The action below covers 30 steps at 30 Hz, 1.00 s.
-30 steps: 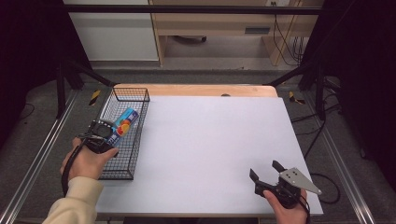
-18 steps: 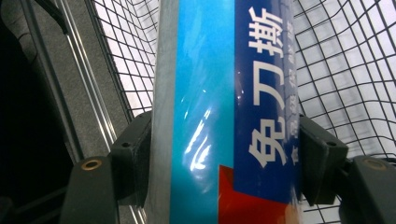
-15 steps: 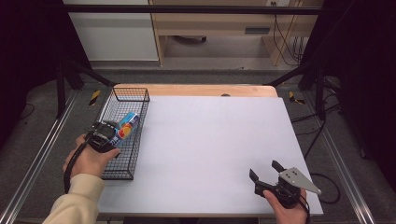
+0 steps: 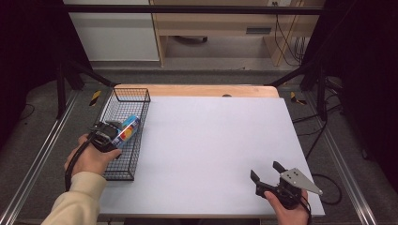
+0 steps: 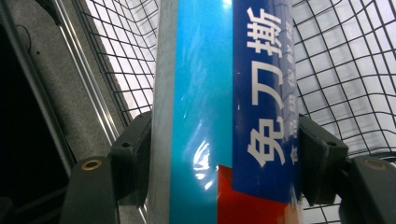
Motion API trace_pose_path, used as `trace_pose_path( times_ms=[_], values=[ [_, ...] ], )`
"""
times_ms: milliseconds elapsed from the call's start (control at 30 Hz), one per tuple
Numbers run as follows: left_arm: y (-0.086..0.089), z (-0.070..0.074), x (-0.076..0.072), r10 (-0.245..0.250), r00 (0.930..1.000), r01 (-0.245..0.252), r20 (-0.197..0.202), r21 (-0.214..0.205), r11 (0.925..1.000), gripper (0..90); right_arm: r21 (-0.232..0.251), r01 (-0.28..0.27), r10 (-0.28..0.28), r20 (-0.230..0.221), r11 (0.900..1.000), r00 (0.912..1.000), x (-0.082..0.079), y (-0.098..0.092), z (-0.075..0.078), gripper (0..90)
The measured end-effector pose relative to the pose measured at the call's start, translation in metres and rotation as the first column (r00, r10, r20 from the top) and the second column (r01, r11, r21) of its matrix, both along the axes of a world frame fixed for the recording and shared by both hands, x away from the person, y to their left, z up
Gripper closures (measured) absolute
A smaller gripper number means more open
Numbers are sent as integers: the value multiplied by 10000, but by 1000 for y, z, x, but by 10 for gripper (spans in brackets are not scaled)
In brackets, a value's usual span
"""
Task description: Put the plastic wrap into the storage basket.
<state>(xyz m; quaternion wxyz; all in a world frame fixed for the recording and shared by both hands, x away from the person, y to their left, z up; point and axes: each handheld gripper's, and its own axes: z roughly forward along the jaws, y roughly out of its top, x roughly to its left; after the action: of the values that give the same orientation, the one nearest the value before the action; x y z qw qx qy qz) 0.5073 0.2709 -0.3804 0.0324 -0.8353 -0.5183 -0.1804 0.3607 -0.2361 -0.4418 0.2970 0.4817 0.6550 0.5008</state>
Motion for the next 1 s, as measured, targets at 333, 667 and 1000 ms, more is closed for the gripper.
trace_pose_path(
  times_ms=[333,667,1000],
  values=[
    [-2,-2,3,-85,9997,88,-239,161,9998,320,-30,-6,6,-8,10000,10000,0,0,0,124],
    [-2,-2,3,-84,9995,88,-298,140,9999,318,-22,-12,12,-24,10000,10000,0,1,0,124],
    [-4,-1,1,-184,9997,188,-153,242,9995,313,-31,-41,41,-38,10000,10000,0,1,0,123]
  ],
)
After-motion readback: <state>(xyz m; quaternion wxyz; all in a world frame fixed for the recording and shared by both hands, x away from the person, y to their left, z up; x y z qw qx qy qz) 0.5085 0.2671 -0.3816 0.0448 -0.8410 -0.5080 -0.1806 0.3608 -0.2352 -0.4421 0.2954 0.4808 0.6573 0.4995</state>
